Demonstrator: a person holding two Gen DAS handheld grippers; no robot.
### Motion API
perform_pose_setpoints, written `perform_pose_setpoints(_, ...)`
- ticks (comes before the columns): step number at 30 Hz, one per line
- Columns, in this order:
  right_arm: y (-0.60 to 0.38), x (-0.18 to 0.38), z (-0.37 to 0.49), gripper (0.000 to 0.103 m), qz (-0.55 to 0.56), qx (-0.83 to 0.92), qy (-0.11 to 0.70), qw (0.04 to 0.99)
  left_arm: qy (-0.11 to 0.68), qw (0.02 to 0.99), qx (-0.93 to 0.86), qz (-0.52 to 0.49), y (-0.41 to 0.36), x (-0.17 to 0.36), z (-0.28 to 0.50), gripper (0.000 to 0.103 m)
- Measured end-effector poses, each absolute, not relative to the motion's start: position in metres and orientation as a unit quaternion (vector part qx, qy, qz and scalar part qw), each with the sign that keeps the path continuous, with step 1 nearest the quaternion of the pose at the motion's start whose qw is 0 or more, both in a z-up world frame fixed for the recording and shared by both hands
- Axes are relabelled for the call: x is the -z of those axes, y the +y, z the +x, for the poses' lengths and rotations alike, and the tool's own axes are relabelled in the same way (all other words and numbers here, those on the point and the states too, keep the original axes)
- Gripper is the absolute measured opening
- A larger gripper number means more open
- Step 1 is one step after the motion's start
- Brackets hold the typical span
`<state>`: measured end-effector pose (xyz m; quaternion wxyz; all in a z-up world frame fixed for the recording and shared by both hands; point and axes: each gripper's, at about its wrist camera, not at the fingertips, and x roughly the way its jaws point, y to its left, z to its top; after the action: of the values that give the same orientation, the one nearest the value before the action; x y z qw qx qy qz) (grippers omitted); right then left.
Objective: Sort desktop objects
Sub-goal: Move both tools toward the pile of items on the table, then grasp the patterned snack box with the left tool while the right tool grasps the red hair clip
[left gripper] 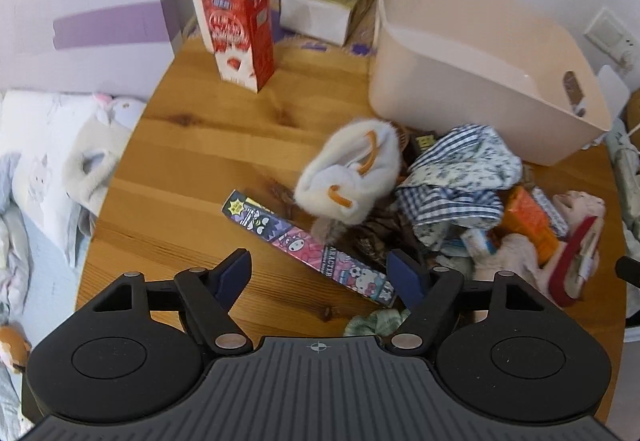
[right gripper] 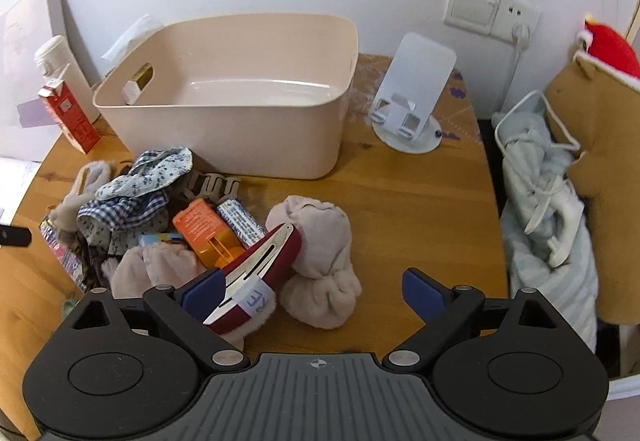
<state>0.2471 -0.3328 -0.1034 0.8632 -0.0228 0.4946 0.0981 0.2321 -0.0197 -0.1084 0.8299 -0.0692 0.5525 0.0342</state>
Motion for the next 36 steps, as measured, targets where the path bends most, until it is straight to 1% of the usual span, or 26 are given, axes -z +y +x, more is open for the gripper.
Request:
perform_pose_setpoints(6,-0.324,0.120,0.257,0.094,0.009,-0.104,0.519,0.849,0.576,0.812,-0.041,-0.080,-0.010,0.134,0.245,0.077)
perform_pose_setpoints(10,-0.316,0.131,0.263,0.085,0.015,-0.110,0.540,0.834,0.581,0.808,-0.044,-0.081,-0.007,0.146,0.247,0.077)
perform_pose_setpoints(13,-0.309,0.140,0.266,0.080,0.008,-0.107,0.551,0.828,0.591,0.802,-0.044,-0.079,-0.006,0.156,0.250,0.077)
perform_pose_setpoints(26,-0.305,0.157,0.279,0.079,0.064,-0.101,0.580,0.805,0.598,0.795,-0.049,-0.088,-0.014,0.183,0.267,0.077)
perform_pose_setpoints(28,-0.302,0.159,0.280,0.079,0.064,-0.106,0.585,0.801,0.612,0.784,-0.049,-0.088,-0.015,0.190,0.270,0.071)
perform_pose_setpoints(30,-0.298,0.160,0.280,0.078,0.059,-0.111,0.588,0.799,0.627,0.771,-0.049,-0.096,-0.014,0.197,0.271,0.060)
perform_pose_setpoints(32,-0.297,0.160,0.279,0.074,0.058,-0.114,0.588,0.799,0.624,0.773,-0.050,-0.103,-0.013,0.199,0.269,0.058)
perform_pose_setpoints(34,-0.297,0.160,0.279,0.062,0.064,-0.119,0.590,0.796,0.623,0.774,-0.048,-0.102,-0.012,0.200,0.267,0.056)
perform_pose_setpoints(36,-0.296,0.160,0.278,0.054,0.069,-0.123,0.592,0.793,0.622,0.776,-0.048,-0.096,-0.011,0.200,0.266,0.048)
